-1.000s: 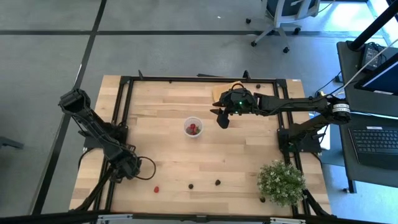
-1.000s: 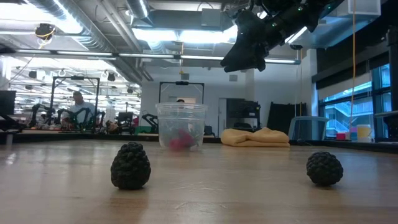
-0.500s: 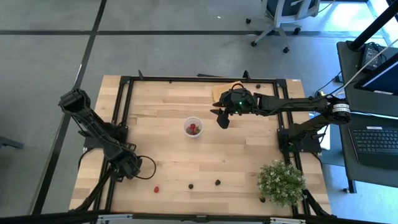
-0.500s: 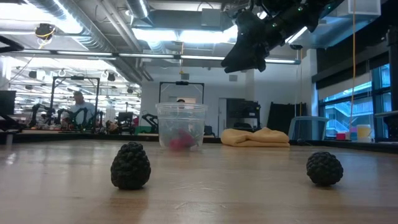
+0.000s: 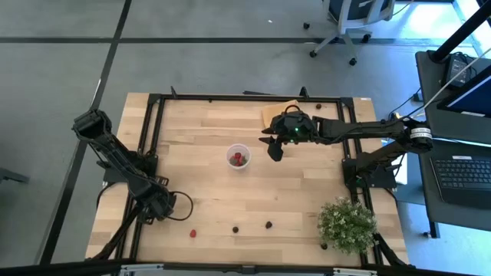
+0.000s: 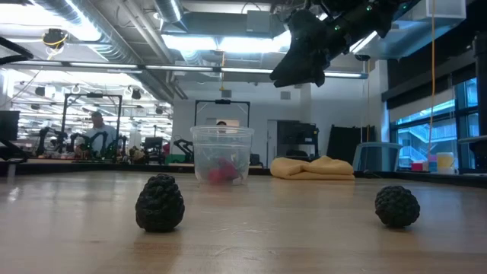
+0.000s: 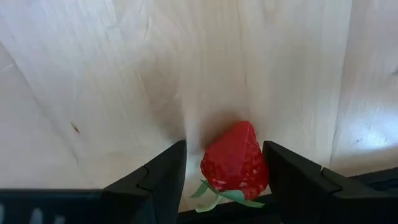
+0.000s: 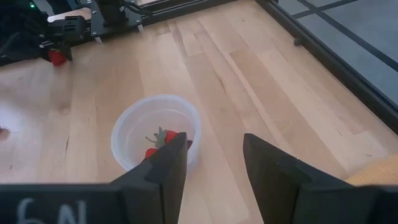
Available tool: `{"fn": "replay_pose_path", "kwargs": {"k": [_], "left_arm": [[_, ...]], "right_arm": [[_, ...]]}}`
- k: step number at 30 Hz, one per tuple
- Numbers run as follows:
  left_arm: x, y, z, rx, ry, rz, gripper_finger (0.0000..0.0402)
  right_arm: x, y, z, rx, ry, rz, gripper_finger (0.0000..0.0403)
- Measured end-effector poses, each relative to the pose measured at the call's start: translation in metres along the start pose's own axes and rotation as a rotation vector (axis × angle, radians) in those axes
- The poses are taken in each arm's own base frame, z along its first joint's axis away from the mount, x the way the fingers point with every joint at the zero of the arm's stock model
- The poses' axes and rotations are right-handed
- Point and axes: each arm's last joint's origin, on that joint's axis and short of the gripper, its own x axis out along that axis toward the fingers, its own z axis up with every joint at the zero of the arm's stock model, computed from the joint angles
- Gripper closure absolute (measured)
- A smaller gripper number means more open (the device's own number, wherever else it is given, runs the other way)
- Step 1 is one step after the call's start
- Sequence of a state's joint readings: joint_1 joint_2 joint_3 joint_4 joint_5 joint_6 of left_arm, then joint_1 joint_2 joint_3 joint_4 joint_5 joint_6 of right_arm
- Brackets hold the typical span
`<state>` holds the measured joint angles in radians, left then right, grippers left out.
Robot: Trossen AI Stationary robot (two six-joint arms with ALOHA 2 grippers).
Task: Pick and placing Produce into tupperware
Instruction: Put the red strawberry into the transparent container
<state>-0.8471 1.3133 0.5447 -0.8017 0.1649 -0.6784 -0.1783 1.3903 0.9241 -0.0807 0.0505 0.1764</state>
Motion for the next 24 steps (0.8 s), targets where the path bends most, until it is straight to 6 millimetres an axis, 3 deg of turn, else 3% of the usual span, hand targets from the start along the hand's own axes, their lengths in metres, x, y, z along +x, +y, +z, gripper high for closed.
{"fn": "replay_pose_path", "kwargs": {"k": [10, 17, 24], "left_arm": [[0.001, 0.001, -0.001, -0.012, 0.005, 0.004, 0.0273], [-0.001, -0.001, 0.001, -0.031, 0.011, -0.021, 0.0269], [-0.021, -0.001, 0.022, -0.093, -0.084, -0.058, 0.0272]], "right_arm": [[0.000, 0.000, 0.000, 0.001, 0.000, -0.001, 0.0242], [0.000, 0.000, 0.000, 0.002, 0.000, -0.001, 0.0242], [0.000, 0.000, 0.000, -0.001, -0.001, 0.000, 0.0242]]}}
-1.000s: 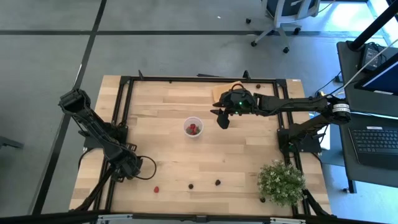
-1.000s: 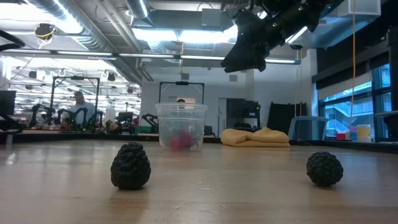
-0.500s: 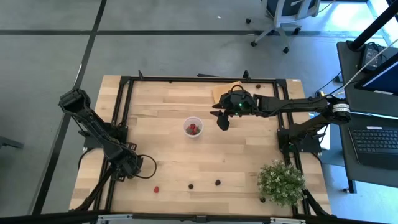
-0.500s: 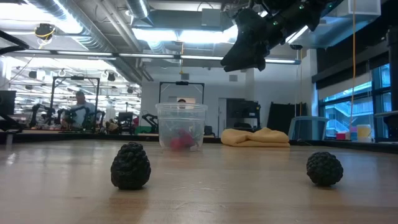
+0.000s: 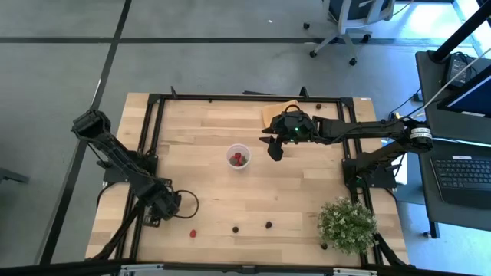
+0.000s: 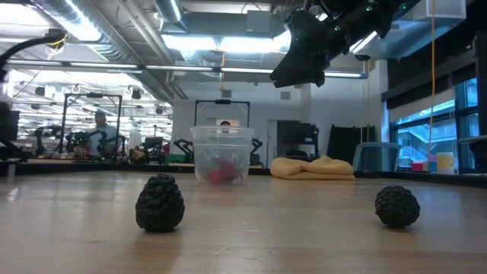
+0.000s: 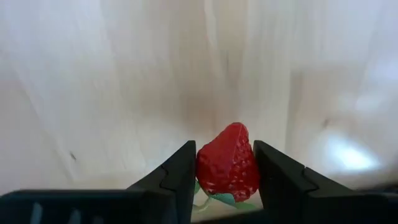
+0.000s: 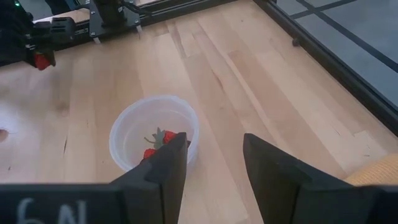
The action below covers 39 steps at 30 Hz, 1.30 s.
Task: Pick and placing Produce into tupperware
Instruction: Put the red strawberry into the transparent container
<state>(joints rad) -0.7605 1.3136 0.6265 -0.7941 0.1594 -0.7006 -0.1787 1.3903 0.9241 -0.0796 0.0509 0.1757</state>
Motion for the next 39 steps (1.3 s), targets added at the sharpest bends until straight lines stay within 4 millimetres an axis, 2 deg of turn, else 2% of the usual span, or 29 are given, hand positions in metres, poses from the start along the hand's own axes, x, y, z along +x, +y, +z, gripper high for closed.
{"fn": "replay_pose_path", "kwargs": {"k": [6, 15, 20, 30, 33, 39], "left_arm": [[-0.017, 0.015, 0.028, -0.056, -0.160, 0.055, 0.0268], [-0.041, 0.067, 0.082, -0.234, -0.511, 0.014, 0.0269], [-0.058, 0.095, 0.104, -0.269, -0.738, 0.005, 0.0269], [-0.092, 0.139, 0.123, -0.315, -1.098, 0.069, 0.0268], [-0.095, 0.149, 0.124, -0.331, -1.126, 0.093, 0.0268], [-0.085, 0.165, 0.128, -0.366, -1.092, 0.133, 0.0268]], "right_arm": [[0.000, 0.000, 0.000, 0.000, -0.004, 0.001, 0.0242], [0.000, 0.000, 0.000, 0.000, -0.004, 0.001, 0.0242], [0.000, 0.000, 0.000, 0.000, -0.004, 0.001, 0.0242], [0.000, 0.000, 0.000, 0.000, -0.004, 0.001, 0.0242], [0.000, 0.000, 0.000, 0.000, -0.004, 0.001, 0.0242], [0.000, 0.000, 0.001, 0.000, -0.005, 0.001, 0.0242]]}}
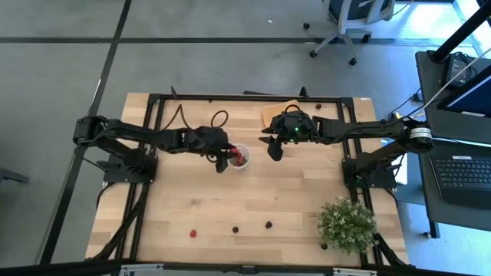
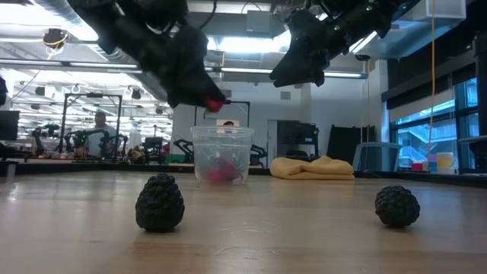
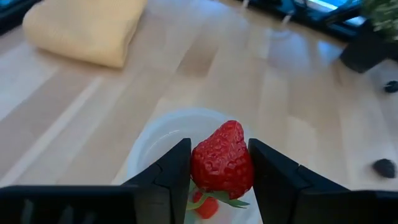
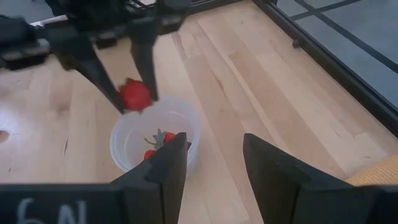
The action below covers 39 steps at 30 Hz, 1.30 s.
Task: Pick and placing Produce into tupperware
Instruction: Put the red strawberry into the transparent container, then put the red raspberry into the transparent container
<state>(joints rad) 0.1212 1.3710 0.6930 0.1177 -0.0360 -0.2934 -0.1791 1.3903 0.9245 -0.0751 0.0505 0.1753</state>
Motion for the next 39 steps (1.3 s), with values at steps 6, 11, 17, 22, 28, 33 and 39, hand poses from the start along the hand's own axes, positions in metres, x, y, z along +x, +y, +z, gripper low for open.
{"fn": "replay_pose_path", "kwargs": {"k": [6, 11, 17, 22, 28, 33, 39], "left_arm": [[0.015, 0.006, -0.010, 0.012, 0.055, 0.027, 0.0268], [0.030, 0.009, -0.023, 0.012, 0.125, 0.028, 0.0268], [0.036, 0.010, -0.026, 0.012, 0.134, 0.028, 0.0268], [0.035, 0.008, -0.021, 0.010, 0.092, 0.014, 0.0252], [0.036, 0.005, -0.010, 0.010, 0.061, 0.019, 0.0234], [0.036, 0.005, -0.006, 0.011, 0.047, 0.031, 0.0232], [0.036, 0.004, -0.006, 0.008, 0.053, 0.026, 0.0232]], "right_arm": [[0.000, 0.000, 0.000, 0.000, -0.002, 0.000, 0.0242], [0.000, 0.000, 0.000, 0.000, -0.002, 0.000, 0.0242], [0.000, 0.000, 0.000, 0.000, -0.002, 0.000, 0.0242], [0.000, 0.000, 0.000, 0.000, -0.002, 0.000, 0.0242], [0.000, 0.000, 0.000, 0.000, -0.002, 0.000, 0.0242], [0.000, 0.000, 0.002, 0.001, -0.022, 0.004, 0.0242], [0.000, 0.000, 0.002, 0.000, -0.022, 0.004, 0.0242]]}}
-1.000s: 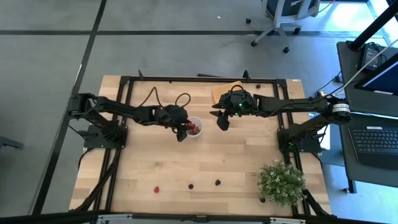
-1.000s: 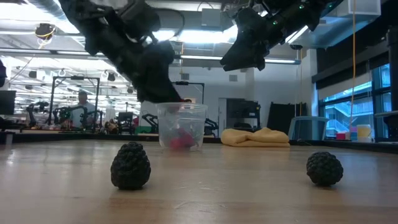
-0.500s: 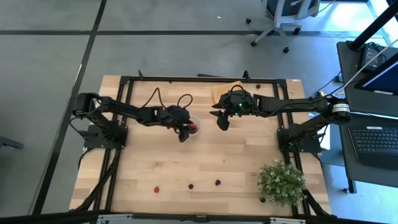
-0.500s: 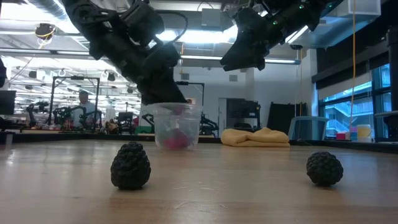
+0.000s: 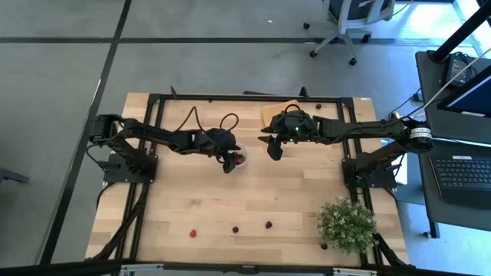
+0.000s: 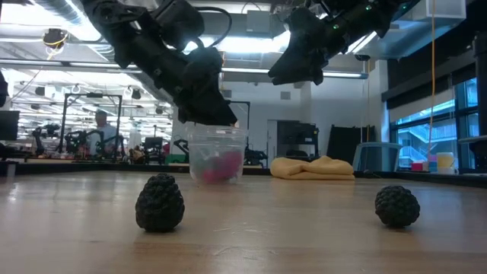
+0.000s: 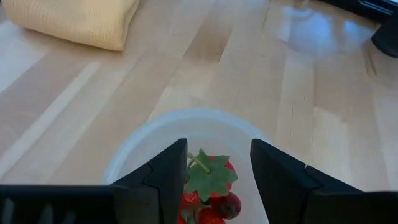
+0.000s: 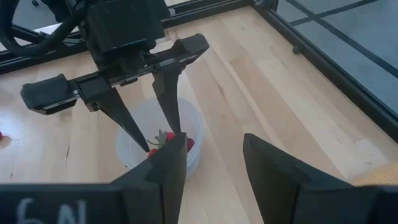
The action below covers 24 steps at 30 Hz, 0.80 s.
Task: Pick and placing Produce into tupperware
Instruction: Put the red raspberry into the transparent container
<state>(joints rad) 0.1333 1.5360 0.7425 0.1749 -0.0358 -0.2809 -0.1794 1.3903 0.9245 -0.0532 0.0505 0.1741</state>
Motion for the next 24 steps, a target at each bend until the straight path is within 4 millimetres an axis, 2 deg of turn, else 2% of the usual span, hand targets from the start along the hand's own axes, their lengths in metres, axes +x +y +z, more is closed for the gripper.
{"fn": "replay_pose_path", "kwargs": {"k": [5, 11, 16, 21, 24], "left_arm": [[-0.009, -0.004, 0.007, 0.000, -0.016, -0.091, 0.0232], [-0.038, -0.017, 0.023, 0.024, -0.081, -0.285, 0.0231], [-0.065, -0.039, 0.030, 0.195, -0.186, -0.361, 0.0231], [-0.087, -0.056, 0.026, 0.341, -0.219, -0.327, 0.0231], [-0.095, -0.063, 0.016, 0.377, -0.137, -0.302, 0.0231]], "right_arm": [[0.000, 0.000, 0.000, -0.002, -0.003, 0.000, 0.0242], [0.000, 0.000, 0.001, -0.056, -0.005, 0.001, 0.0242], [0.000, 0.000, 0.001, -0.079, -0.013, 0.002, 0.0242], [0.000, 0.000, 0.001, -0.079, -0.013, 0.002, 0.0242], [0.000, 0.000, 0.002, -0.074, -0.025, 0.003, 0.0242]]}}
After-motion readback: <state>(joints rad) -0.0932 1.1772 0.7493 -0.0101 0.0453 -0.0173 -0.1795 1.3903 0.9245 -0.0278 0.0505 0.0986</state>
